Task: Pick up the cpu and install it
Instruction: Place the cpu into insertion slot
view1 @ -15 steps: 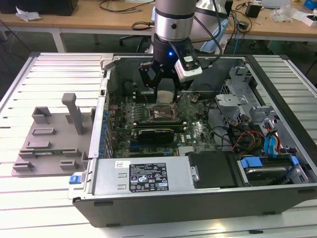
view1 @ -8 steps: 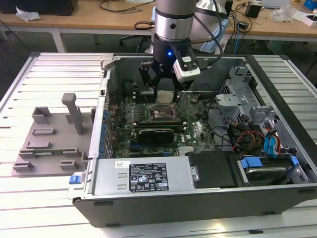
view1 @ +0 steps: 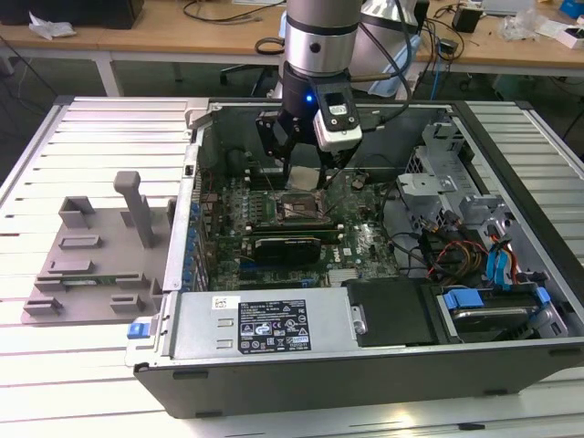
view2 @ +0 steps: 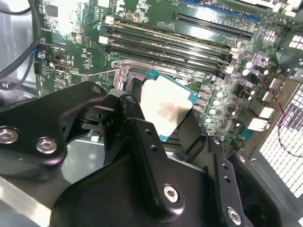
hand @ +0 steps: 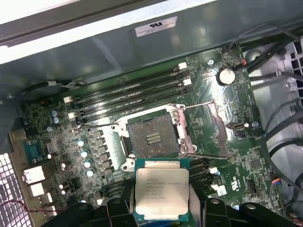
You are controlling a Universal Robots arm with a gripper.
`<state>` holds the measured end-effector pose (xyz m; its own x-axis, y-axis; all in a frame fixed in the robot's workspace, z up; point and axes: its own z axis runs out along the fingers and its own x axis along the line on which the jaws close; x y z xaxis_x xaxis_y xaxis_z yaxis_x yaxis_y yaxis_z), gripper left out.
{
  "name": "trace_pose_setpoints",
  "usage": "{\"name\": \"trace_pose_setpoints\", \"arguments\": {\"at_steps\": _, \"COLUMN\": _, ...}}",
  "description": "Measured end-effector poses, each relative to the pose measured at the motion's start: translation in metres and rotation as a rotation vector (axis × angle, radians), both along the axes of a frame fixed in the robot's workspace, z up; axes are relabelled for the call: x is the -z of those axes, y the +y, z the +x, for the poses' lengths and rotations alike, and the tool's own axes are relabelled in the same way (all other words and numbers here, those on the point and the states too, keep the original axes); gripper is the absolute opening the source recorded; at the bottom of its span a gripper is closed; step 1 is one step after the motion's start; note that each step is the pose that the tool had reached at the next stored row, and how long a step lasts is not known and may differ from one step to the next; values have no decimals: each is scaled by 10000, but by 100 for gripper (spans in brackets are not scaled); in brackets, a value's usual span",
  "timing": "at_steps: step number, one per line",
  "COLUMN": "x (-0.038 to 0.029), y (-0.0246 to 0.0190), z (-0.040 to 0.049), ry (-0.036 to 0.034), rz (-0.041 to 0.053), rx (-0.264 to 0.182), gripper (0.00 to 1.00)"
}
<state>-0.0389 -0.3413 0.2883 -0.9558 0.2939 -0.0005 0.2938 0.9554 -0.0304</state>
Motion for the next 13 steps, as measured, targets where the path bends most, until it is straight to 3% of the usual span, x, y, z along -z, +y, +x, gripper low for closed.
{"name": "trace_pose_setpoints", "arguments": {"at_steps": 13, "x": 1, "y": 0, "z": 0, "ry": 0, "rz": -8, "rx": 1042, "gripper": 55}}
